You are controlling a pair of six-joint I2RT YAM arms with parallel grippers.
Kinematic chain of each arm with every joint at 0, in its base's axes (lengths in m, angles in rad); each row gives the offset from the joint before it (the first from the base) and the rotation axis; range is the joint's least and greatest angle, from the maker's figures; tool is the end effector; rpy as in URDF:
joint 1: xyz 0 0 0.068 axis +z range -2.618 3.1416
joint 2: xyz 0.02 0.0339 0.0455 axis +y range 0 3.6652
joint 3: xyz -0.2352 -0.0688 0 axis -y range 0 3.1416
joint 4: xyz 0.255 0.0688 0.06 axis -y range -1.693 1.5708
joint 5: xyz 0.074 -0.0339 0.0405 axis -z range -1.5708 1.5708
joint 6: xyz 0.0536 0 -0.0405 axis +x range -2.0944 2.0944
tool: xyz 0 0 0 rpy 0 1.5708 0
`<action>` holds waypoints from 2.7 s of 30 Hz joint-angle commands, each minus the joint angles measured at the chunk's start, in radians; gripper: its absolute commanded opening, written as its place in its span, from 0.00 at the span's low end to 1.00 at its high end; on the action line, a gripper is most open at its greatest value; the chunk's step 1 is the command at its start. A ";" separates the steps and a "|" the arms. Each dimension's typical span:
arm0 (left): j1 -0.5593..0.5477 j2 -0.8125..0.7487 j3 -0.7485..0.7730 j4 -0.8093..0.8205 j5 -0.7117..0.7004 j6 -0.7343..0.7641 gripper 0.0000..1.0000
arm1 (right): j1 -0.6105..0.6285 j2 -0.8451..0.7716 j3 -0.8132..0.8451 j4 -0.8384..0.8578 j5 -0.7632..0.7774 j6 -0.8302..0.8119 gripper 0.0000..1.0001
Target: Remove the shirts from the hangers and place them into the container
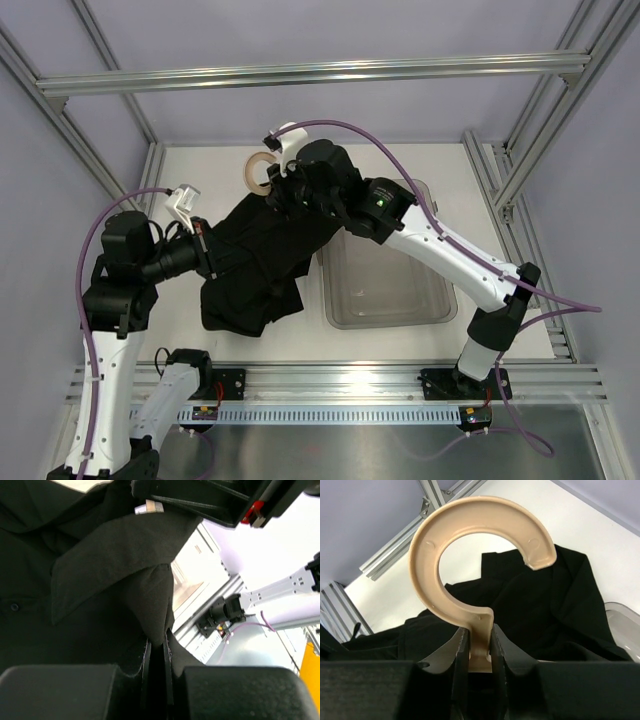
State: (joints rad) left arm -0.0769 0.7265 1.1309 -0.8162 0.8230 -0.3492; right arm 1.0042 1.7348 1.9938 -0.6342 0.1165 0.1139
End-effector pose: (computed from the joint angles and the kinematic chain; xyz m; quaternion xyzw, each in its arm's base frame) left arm 0.1527 -0.0512 0.3810 0.1129 0.7895 -0.4332 0.4198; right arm 0.2242 0.3408 0.4222 -0.3257 0.7589 0.2572 0.5019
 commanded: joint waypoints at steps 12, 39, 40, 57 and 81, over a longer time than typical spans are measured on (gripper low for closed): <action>-0.006 -0.117 0.052 0.069 0.016 -0.066 0.79 | -0.003 -0.029 0.080 -0.022 0.123 -0.006 0.00; -0.006 -0.213 0.003 -0.152 -0.166 0.044 0.69 | -0.007 -0.084 0.264 -0.144 0.265 -0.085 0.00; -0.006 -0.213 0.006 -0.152 -0.165 0.044 0.68 | -0.013 -0.086 0.261 -0.144 0.264 -0.085 0.00; -0.006 -0.203 0.038 -0.146 -0.156 0.039 0.00 | -0.084 -0.181 0.106 -0.098 0.250 -0.076 0.00; -0.004 -0.381 0.133 -0.153 -0.714 -0.017 0.00 | -0.367 -0.391 -0.213 -0.030 0.397 0.357 0.00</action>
State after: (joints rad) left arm -0.0807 0.3607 1.2610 -0.9951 0.1936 -0.3637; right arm 0.6998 1.4082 1.8137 -0.7189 0.4046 0.3653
